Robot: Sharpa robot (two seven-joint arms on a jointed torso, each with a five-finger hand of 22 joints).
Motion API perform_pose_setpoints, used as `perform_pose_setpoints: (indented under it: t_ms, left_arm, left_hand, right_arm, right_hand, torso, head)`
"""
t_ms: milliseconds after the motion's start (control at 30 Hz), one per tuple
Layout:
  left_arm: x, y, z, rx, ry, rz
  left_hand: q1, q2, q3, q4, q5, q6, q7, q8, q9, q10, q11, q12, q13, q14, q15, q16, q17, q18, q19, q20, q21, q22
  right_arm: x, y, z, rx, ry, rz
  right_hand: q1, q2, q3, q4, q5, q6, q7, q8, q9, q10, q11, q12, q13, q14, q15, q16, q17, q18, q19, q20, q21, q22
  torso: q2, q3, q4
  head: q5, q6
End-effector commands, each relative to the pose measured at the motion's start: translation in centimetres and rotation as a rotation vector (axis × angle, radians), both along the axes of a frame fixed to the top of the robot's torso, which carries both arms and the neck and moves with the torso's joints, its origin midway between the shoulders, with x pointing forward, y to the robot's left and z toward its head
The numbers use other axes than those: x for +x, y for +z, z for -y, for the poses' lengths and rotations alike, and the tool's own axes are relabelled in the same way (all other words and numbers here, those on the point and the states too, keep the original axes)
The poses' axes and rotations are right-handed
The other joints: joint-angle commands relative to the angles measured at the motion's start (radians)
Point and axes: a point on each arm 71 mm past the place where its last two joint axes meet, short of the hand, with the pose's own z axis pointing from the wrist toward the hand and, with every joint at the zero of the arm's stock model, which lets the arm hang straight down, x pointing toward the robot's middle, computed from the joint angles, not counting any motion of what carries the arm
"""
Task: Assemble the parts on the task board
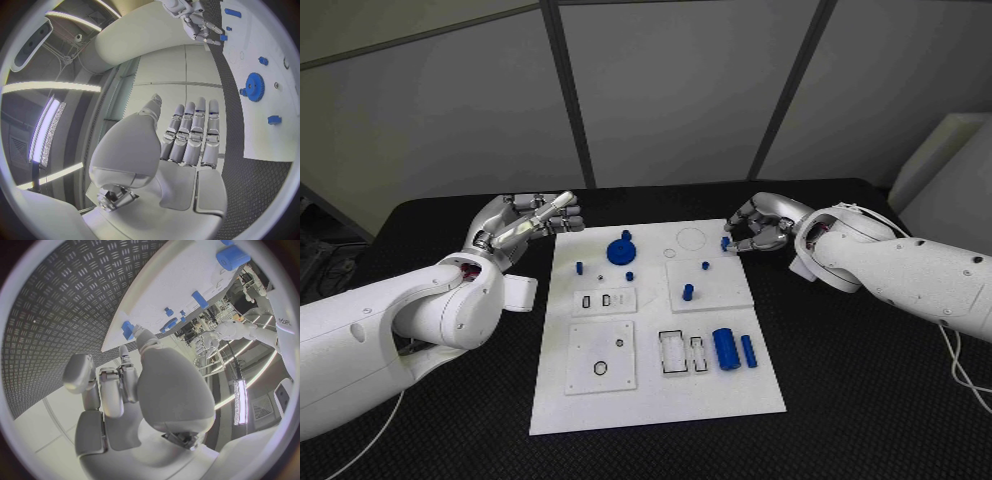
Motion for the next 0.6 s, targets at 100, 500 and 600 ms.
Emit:
perform_pose_setpoints:
  t_ms: [100,500,600]
  left_arm:
    - [0.02,0.17,0.14,-0.001,-0.011,0.012]
    - [0.07,0.14,0.11,0.0,-0.01,0.011]
    - [0.07,0.14,0.11,0.0,-0.01,0.011]
  left_hand:
    - [-0.001,0.012,0.0,-0.009,-0.006,0.002,0.002,-0.003,-0.001,0.005,0.004,-0.007,-0.001,0.004,0.004,-0.006,0.0,-0.008,-0.003,0.0,0.005,-0.001]
    - [-0.001,0.012,0.0,-0.009,-0.006,0.002,0.002,-0.003,-0.001,0.005,0.004,-0.007,-0.001,0.004,0.004,-0.006,0.0,-0.008,-0.003,0.0,0.005,-0.001]
    - [-0.001,0.012,0.0,-0.009,-0.006,0.002,0.002,-0.003,-0.001,0.005,0.004,-0.007,-0.001,0.004,0.004,-0.006,0.0,-0.008,-0.003,0.0,0.005,-0.001]
  right_arm:
    - [0.07,-0.22,-0.25,-0.015,0.011,-0.014]
    - [0.23,-0.79,-0.67,-0.017,0.017,-0.029]
    - [0.24,-0.85,-0.72,-0.018,0.017,-0.032]
  right_hand:
    - [0.005,0.007,-0.004,0.001,0.006,0.006,-0.004,0.004,0.002,-0.001,-0.002,0.001,0.092,0.095,-0.005,-0.003,0.224,0.001,-0.003,0.001,-0.001,0.003]
    - [0.006,0.033,0.0,0.001,0.013,0.04,-0.005,0.015,0.006,0.005,-0.004,0.008,0.099,0.096,-0.007,-0.001,0.229,0.0,0.0,-0.001,0.001,0.007]
    - [0.007,0.036,0.001,0.0,0.013,0.045,-0.005,0.017,0.006,0.006,-0.004,0.009,0.1,0.097,-0.007,0.0,0.231,0.0,0.001,-0.001,0.001,0.009]
  torso:
    - [0.0,0.0001,-0.0001]
    - [-0.001,-0.0003,-0.0004]
    - [0.0,-0.0002,-0.0004]
  head:
    - [0.0,-0.001]
    - [0.001,-0.003]
    - [0.001,-0.004]
